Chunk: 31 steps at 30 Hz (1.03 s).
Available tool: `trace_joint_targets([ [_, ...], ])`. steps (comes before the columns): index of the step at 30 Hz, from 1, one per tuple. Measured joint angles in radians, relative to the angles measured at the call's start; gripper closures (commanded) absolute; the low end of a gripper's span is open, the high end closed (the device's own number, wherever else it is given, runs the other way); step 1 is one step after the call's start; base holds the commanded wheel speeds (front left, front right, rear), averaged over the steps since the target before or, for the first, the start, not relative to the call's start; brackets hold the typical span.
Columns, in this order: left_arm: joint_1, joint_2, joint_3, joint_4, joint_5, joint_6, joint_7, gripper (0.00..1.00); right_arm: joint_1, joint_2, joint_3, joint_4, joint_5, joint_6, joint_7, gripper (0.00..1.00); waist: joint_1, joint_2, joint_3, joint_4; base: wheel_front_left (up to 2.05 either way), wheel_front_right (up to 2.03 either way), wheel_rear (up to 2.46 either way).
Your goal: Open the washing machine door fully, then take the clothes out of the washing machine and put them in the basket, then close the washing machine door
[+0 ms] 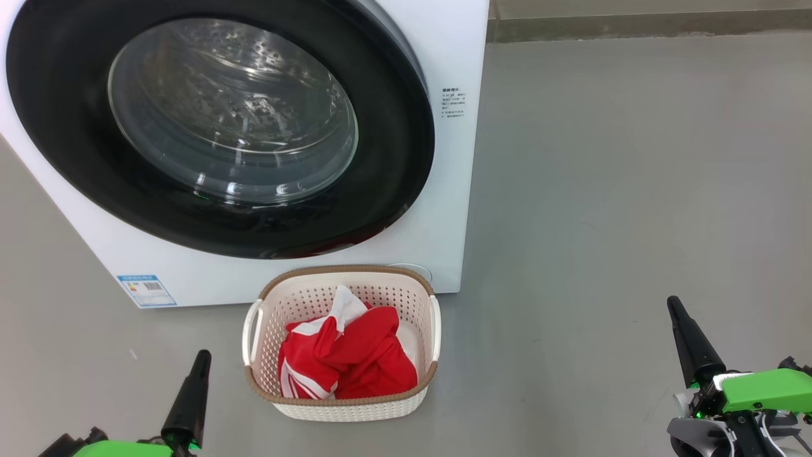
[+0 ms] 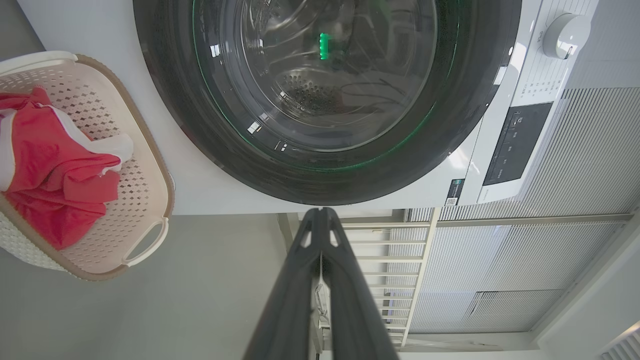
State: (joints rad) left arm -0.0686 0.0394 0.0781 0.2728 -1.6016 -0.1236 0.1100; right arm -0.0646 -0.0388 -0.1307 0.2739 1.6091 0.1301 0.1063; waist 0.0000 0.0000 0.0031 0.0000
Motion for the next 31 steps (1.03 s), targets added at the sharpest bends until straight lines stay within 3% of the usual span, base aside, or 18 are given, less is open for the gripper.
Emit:
trace_joint_targets([
  [31,0.0,0.0,0.0,0.0,0.0,0.0,0.0,1.0,0.0,0.0,-0.001,0.0,0.0,0.0,0.001,1.0,0.0,0.0,0.0,0.0,0.0,0.0,0.0],
])
